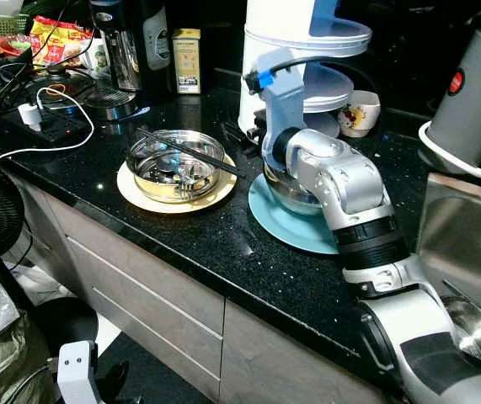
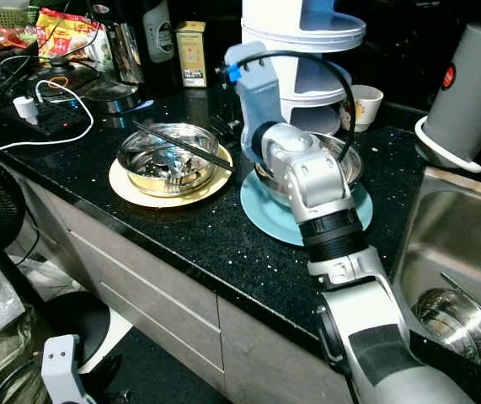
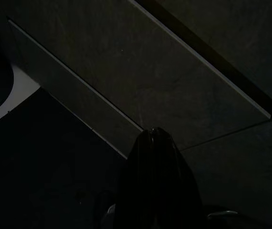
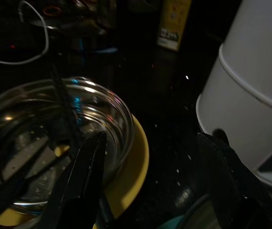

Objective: Kitchen organization

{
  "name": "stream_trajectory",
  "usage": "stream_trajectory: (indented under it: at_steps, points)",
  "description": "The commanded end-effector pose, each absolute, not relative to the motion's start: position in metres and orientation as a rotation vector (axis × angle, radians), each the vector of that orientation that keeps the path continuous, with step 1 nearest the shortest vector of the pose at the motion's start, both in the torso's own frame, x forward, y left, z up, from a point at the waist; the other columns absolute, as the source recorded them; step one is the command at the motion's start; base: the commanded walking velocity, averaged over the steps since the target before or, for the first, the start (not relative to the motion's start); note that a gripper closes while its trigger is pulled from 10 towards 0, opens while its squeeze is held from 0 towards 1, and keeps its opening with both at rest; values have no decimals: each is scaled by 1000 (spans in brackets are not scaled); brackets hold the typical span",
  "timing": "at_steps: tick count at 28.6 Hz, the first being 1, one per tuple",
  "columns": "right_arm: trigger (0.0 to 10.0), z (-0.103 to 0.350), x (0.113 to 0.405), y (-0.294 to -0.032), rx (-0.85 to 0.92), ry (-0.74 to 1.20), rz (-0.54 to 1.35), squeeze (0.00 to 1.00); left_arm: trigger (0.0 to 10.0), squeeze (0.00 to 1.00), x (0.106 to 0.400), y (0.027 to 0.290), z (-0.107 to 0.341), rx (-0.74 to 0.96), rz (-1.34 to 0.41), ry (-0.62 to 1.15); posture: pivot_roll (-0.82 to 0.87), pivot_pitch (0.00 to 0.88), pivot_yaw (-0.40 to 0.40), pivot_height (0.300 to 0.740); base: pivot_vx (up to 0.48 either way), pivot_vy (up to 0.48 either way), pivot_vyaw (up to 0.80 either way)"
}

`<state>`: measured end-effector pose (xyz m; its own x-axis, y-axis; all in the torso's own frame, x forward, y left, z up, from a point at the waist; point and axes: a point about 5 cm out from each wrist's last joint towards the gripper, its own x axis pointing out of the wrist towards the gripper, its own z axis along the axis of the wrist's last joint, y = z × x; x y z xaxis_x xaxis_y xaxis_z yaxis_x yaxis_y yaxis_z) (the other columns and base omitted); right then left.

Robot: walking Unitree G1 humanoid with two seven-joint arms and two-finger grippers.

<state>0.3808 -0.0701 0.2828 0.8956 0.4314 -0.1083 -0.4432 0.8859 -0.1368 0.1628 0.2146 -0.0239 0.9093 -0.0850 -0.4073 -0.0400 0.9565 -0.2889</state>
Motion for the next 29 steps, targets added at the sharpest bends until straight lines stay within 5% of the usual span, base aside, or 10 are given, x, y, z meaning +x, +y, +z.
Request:
stream_trajectory:
  at_steps: [1,29]
  points:
    - [10000,284,383,-64,-188,73,441,0,10000,0,161,216,-26,-292,-16,440,86,0,-33,740,0,0,0]
    - [10000,283,413,-46,-316,20,318,0,10000,0,157,207,-23,-292,-17,422,129,0,-80,740,0,0,0]
